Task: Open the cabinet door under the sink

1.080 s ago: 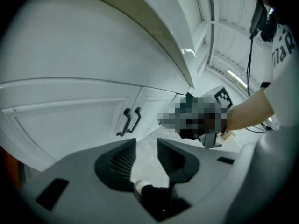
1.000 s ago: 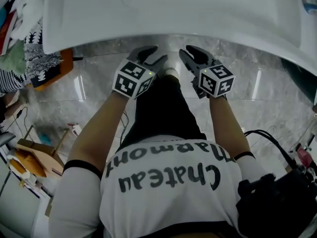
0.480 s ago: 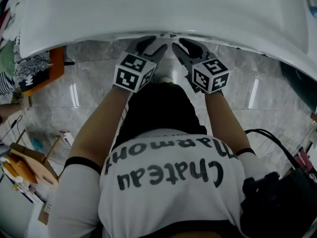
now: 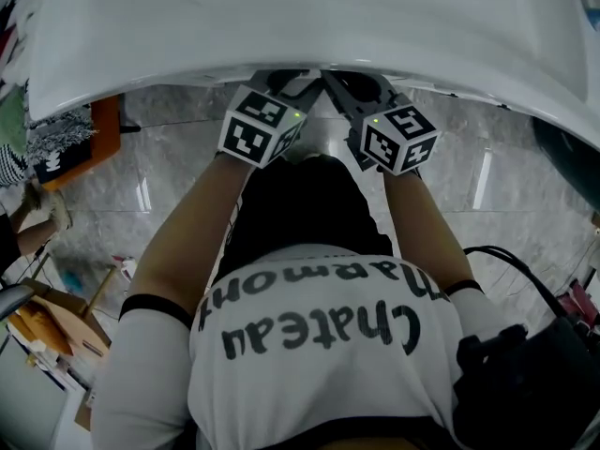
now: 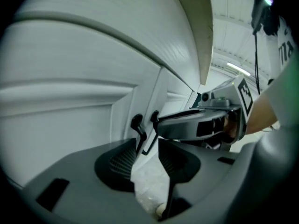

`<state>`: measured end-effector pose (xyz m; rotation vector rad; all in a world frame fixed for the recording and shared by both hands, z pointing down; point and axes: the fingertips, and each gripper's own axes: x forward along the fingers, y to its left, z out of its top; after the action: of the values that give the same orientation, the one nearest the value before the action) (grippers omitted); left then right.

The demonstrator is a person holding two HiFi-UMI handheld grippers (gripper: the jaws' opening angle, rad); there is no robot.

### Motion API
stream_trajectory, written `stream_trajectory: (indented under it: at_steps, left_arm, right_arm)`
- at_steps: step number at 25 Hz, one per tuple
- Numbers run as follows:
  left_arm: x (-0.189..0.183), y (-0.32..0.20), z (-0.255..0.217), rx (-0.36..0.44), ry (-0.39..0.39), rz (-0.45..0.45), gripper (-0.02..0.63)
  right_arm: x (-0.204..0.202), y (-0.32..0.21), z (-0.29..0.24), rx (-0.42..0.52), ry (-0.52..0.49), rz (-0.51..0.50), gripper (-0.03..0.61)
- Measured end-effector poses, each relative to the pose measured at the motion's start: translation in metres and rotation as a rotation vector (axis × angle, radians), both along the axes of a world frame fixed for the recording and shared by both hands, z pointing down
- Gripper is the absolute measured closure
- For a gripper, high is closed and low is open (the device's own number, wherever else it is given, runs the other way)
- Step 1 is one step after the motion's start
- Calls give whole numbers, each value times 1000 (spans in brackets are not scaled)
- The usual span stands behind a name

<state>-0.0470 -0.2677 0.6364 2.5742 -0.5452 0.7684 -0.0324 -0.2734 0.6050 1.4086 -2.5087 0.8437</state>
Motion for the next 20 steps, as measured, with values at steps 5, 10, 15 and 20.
stream_trajectory:
  at_steps: [5,10,15,20]
  left_arm:
    - [5,4,0,92,-74,87,477]
    - [1,13,3,46,-74,129,477]
    - [-4,22,3,21,-105,177,476]
    - [-8,37,5,51,-124,229,476]
  right_arm:
    - [-4,0,2,-20,5,8,523]
    - [-6,7,5,-51,64,-34,543]
    - [-12,21,7,-88,108,-92,545]
    - [-13,39,10,-104,148,-148,546]
